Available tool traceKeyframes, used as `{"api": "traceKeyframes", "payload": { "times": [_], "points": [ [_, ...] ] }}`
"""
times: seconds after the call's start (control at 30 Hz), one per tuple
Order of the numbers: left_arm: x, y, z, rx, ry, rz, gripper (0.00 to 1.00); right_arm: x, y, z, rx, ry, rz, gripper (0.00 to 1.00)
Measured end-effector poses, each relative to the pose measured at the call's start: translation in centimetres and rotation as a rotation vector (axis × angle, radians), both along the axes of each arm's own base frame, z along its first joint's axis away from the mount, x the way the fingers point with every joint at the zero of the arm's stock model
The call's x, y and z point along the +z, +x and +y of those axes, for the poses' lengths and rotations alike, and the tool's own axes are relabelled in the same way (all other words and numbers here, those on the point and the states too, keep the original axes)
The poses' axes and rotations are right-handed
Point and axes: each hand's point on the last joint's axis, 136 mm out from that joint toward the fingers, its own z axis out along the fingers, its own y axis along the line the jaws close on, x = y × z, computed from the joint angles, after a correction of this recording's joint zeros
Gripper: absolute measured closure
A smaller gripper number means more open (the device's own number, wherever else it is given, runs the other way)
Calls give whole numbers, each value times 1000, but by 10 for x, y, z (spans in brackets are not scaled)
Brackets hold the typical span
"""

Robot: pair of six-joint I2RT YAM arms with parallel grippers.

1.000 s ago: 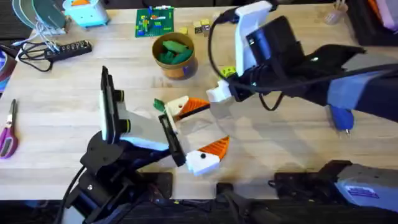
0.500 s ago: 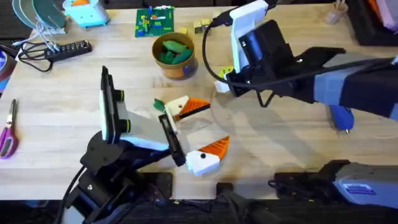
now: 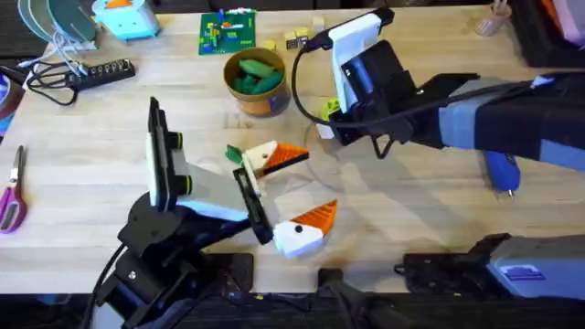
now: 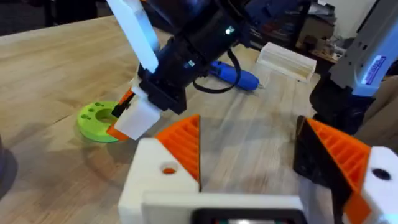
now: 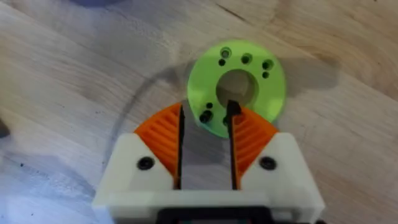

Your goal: Pick up the gripper from the table and insert it into the empty holder that is missing its gripper. Then pick up a screw, insert it into the mounting hole, and use the screwdriver to tighten it. Finally, clean up the table by picking up the vegetable and placing it into the bucket.

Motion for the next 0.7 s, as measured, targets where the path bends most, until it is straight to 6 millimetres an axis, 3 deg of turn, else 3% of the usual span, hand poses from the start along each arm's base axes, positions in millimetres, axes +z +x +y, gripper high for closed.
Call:
{"api": "traceKeyframes", "payload": {
  "times": [0.23, 0.63, 0.7],
  "points": [
    [0, 0, 0, 0, 0, 0, 9, -4, 0, -1, -2, -10, 8, 631],
    [0, 0, 0, 0, 0, 0, 8, -2, 3, -2, -10, -17, -4, 983],
    [0, 0, 0, 0, 0, 0, 9, -3, 3, -3, -13, -22, -4, 994]
  ]
}}
